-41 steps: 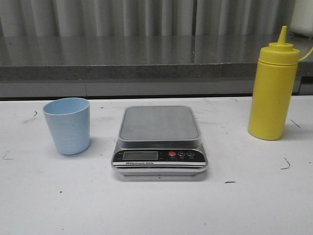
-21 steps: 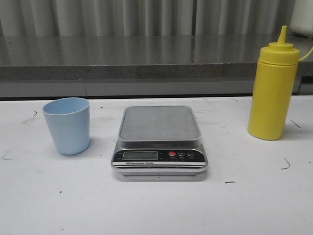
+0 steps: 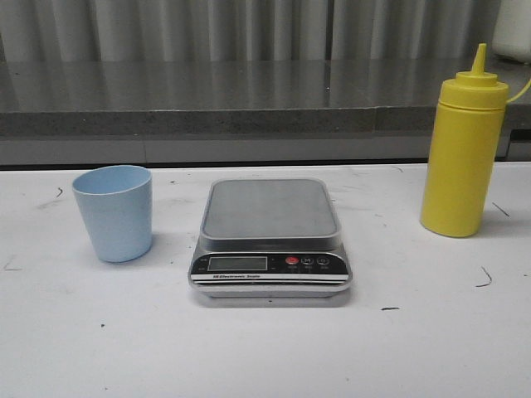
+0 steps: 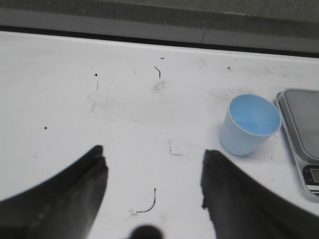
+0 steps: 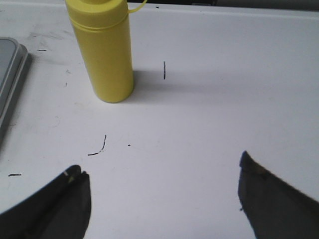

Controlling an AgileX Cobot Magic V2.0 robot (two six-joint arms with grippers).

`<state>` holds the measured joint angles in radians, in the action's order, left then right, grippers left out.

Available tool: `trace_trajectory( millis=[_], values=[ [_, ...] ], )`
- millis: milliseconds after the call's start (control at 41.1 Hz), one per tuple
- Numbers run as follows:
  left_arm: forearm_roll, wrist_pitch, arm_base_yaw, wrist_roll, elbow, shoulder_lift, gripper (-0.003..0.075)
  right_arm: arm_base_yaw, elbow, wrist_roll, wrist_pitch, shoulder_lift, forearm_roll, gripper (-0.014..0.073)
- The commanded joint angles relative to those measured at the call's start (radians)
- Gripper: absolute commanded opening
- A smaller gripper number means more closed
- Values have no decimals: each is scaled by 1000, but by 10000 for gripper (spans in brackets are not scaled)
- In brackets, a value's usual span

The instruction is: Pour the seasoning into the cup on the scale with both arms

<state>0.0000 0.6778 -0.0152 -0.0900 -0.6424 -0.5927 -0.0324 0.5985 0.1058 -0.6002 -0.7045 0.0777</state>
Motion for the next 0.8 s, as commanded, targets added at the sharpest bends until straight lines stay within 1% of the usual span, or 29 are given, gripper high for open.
trace_trajectory(
  millis=[0, 219, 389, 510, 656, 778],
  values=[
    [-24, -52, -23, 6, -28, -41, 536, -4, 34, -12, 54, -4, 20, 654],
    [-25, -44, -139, 10, -54, -161, 534, -4, 34, -12, 27, -4, 20, 654],
    [-25, -37, -220, 10, -108, -287, 533, -4, 34, -12, 21, -4, 20, 654],
    [-25, 7, -244, 10, -179, -412, 533, -4, 34, -12, 20, -4, 20, 654],
    [-25, 70, -248, 10, -278, -569, 533, -4, 34, -12, 20, -4, 20, 654],
    [-25, 81, -248, 10, -351, -683, 533, -4, 34, -12, 20, -4, 20, 654]
  ],
)
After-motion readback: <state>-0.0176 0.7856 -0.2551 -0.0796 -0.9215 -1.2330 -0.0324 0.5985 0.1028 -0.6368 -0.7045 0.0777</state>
